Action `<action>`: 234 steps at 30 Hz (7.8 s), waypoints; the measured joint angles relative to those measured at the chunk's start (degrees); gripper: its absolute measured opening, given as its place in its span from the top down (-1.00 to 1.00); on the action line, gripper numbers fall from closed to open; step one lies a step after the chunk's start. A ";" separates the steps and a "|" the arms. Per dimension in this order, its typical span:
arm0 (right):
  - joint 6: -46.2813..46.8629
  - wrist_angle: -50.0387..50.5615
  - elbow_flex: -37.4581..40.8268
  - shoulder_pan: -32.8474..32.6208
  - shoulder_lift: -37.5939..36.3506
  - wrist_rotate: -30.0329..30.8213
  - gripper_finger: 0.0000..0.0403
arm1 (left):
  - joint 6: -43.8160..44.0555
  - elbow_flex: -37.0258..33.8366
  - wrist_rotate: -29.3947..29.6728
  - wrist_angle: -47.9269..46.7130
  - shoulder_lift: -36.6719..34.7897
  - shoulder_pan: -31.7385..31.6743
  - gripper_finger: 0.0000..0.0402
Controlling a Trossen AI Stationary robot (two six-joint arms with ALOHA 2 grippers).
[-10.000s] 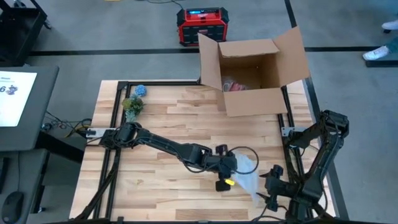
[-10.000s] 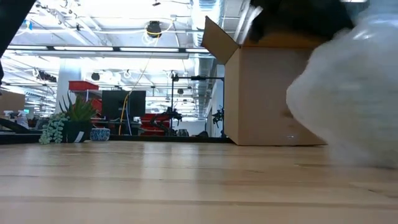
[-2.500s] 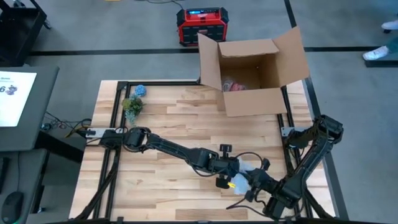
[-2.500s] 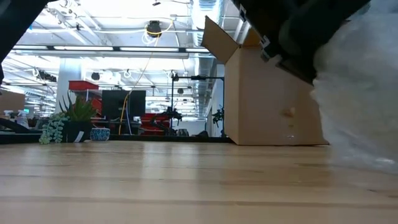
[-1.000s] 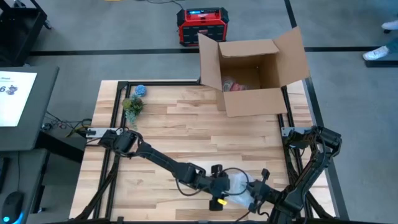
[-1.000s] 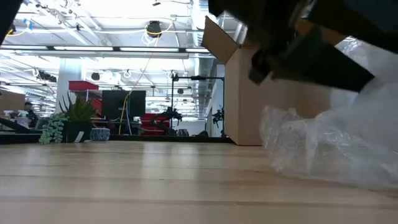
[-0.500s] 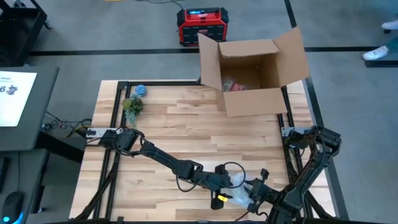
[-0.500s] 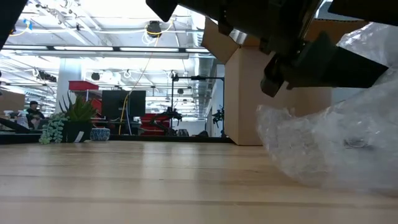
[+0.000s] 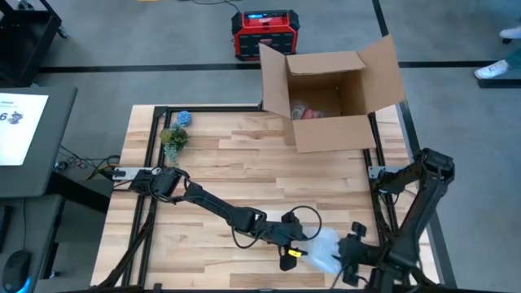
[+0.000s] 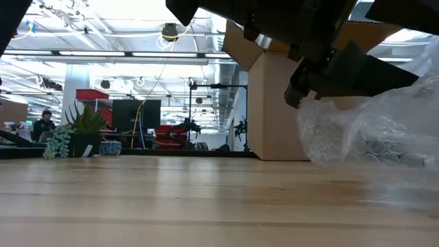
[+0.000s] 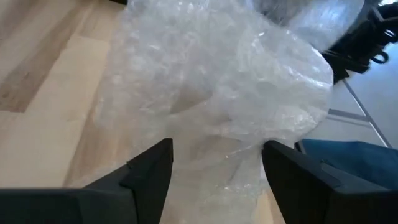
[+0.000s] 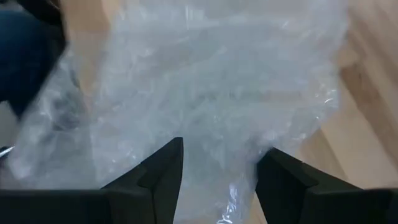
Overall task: Wrap mug
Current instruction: Wrap the white patterned mug in the bubble wrap
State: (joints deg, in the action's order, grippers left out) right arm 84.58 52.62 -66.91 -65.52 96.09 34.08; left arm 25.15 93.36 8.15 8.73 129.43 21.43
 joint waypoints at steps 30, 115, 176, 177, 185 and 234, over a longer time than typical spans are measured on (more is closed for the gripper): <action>-2.10 -15.95 7.45 -1.94 8.15 16.87 0.20 | -8.00 -0.13 -8.46 7.71 0.31 -0.38 -0.11; -32.78 -20.68 5.29 23.39 -7.80 -2.96 0.41 | 27.72 -11.07 41.65 -42.32 -19.08 24.67 0.00; -44.99 -25.86 -6.22 2.14 6.28 -13.41 0.18 | -5.98 -6.89 1.28 -10.58 -9.22 19.87 0.25; -44.52 -25.55 -6.72 2.14 6.28 -13.60 0.18 | -5.80 -6.91 -0.24 -10.64 -9.22 19.68 0.31; -41.90 -21.23 -9.55 1.30 6.17 -14.14 0.18 | -7.84 -6.86 -1.48 -10.87 -8.39 19.41 0.43; -34.99 -2.75 -14.00 6.84 -0.28 10.38 0.18 | -18.44 16.59 38.31 -35.92 -5.49 0.69 1.00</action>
State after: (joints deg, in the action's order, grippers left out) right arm 49.59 49.87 -80.91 -58.67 95.81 44.45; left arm 6.71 109.96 46.46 -27.19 123.93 22.13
